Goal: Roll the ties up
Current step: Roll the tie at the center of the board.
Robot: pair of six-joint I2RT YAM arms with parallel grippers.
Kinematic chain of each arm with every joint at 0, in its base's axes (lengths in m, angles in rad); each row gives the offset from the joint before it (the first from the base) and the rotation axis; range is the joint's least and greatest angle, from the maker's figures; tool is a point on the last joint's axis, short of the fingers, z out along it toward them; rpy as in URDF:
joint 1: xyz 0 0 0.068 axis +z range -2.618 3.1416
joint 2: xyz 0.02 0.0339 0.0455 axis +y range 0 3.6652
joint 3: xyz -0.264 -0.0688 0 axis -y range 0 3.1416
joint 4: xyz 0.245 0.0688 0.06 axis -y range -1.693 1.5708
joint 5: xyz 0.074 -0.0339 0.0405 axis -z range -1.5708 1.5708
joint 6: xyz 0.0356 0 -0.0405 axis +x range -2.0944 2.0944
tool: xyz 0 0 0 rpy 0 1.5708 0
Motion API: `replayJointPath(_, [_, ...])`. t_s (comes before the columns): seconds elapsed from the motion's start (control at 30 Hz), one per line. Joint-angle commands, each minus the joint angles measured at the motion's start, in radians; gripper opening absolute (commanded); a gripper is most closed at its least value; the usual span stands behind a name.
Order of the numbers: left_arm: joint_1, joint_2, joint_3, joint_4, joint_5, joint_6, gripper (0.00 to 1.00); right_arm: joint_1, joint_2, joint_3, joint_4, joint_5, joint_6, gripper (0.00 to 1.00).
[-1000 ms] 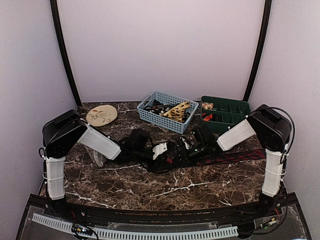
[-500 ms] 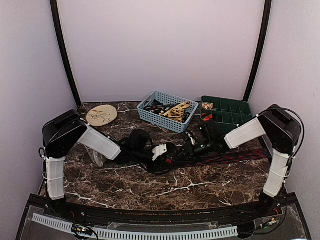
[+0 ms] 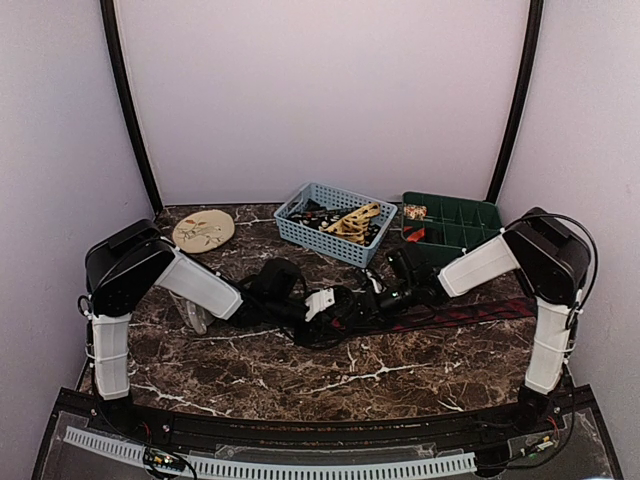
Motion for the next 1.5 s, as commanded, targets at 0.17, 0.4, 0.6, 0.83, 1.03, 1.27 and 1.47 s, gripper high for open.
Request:
replayJointPath(0.17, [0.003, 0.039, -0.001, -0.136, -0.014, 0.009, 0.34, 0.014, 0.032, 0.020, 0.008, -0.016, -0.021, 0.11])
replayJointPath(0.4, [0.005, 0.009, 0.000, -0.136, -0.037, -0.002, 0.51, 0.013, 0.028, -0.003, 0.015, -0.002, -0.022, 0.00])
replayJointPath(0.6, [0.005, -0.137, -0.028, -0.109, -0.097, -0.020, 0.72, 0.004, 0.035, -0.044, 0.051, -0.002, -0.002, 0.00])
replayJointPath(0.83, [0.005, -0.319, -0.120, -0.049, -0.197, -0.037, 0.94, -0.014, 0.040, -0.079, 0.085, 0.001, 0.013, 0.00])
replayJointPath(1.03, [0.006, -0.413, -0.298, 0.231, -0.276, -0.212, 0.99, -0.026, 0.049, -0.102, 0.107, -0.002, 0.015, 0.00])
replayJointPath(1.27, [0.005, -0.240, -0.179, 0.096, -0.034, -0.135, 0.91, -0.033, 0.063, -0.115, 0.115, 0.008, 0.010, 0.00])
replayJointPath(1.47, [-0.005, -0.080, -0.087, 0.131, 0.021, -0.148, 0.87, -0.040, 0.066, -0.134, 0.108, 0.030, -0.001, 0.00])
